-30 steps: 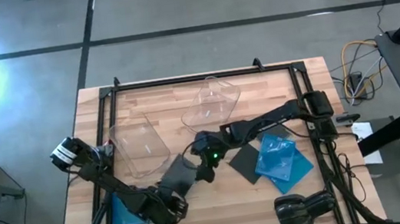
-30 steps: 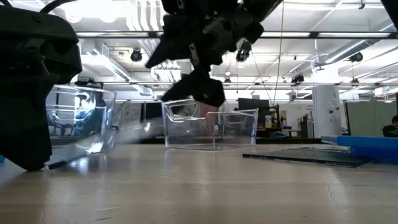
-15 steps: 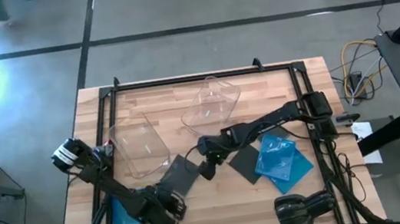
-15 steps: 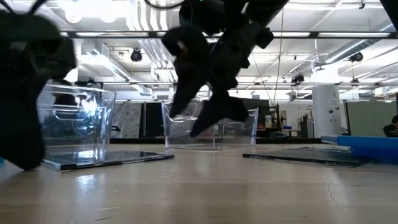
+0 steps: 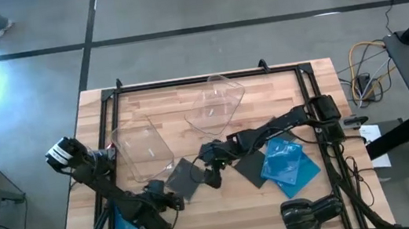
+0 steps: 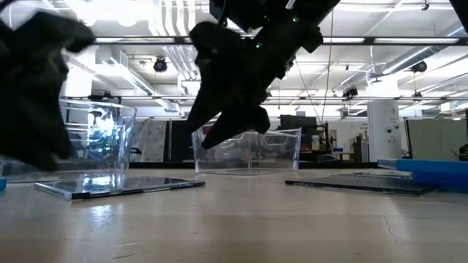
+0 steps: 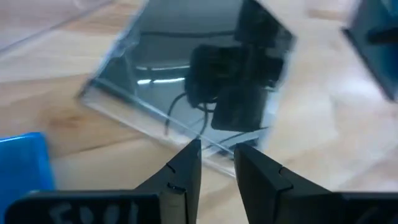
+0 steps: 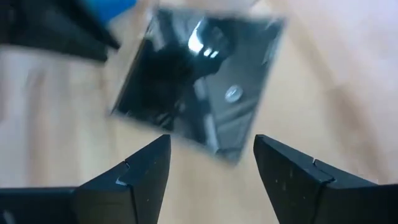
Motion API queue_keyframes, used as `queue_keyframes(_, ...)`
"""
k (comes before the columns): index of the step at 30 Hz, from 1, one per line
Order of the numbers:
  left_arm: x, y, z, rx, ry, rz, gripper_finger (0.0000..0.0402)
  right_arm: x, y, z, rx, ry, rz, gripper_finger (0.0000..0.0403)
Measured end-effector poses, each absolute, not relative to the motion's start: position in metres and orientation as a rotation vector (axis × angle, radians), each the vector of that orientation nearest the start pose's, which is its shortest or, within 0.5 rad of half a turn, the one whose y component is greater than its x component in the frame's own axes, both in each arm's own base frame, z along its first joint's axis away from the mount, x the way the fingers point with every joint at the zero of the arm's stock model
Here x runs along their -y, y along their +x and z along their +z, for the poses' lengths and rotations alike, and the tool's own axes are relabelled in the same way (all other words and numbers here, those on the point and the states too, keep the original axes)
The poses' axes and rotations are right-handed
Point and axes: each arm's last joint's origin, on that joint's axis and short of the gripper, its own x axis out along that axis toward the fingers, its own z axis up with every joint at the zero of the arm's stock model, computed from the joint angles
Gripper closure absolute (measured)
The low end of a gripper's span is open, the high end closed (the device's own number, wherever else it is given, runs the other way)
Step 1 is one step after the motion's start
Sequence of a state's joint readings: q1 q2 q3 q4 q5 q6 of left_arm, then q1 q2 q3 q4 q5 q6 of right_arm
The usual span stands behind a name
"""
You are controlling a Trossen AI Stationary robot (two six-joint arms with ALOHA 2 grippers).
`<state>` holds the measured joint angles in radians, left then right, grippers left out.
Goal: Pick & place jewel cases by type
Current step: Put the left black CD case into the right transparent bin
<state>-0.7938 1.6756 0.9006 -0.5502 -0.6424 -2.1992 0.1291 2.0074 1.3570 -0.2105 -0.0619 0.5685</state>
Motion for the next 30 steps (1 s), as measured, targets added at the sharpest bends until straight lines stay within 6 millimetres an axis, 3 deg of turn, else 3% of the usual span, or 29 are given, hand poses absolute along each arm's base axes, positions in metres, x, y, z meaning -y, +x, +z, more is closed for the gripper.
queue_keyframes(2,0.193,0.217,0.153,-0.6,-1.084,0.82,0.0324,-0.06,0.421,0.18,-0.897,0.506,-0.022,0.0179)
queue_keyframes(8,0.191,0.223,0.159,-0.625,-0.957,0.768,0.0324,-0.065,0.407,0.24,-0.98,0.411,0.077,0.0179)
queue_keyframes(11,0.192,0.224,0.159,-0.629,-0.943,0.756,0.0324,-0.071,0.405,0.258,-1.002,0.485,0.3,0.0179)
queue_keyframes(13,0.192,0.224,0.159,-0.632,-0.93,0.75,0.0324,-0.077,0.413,0.265,-0.879,0.495,0.433,0.0179)
queue_keyframes(16,0.193,0.225,0.16,-0.634,-0.909,0.726,0.0324,-0.086,0.434,0.263,-0.632,0.45,0.47,0.0179)
queue_keyframes(20,0.199,0.225,0.161,-0.629,-0.911,0.678,0.0324,-0.093,0.456,0.23,-0.514,0.269,0.24,0.0179)
queue_keyframes(24,0.207,0.219,0.162,-0.635,-0.912,0.64,0.0324,-0.097,0.461,0.198,-0.597,0.24,0.168,0.0179)
queue_keyframes(30,0.215,0.21,0.161,-0.619,-0.999,0.645,0.0324,-0.091,0.452,0.176,-0.822,0.346,0.134,0.0179)
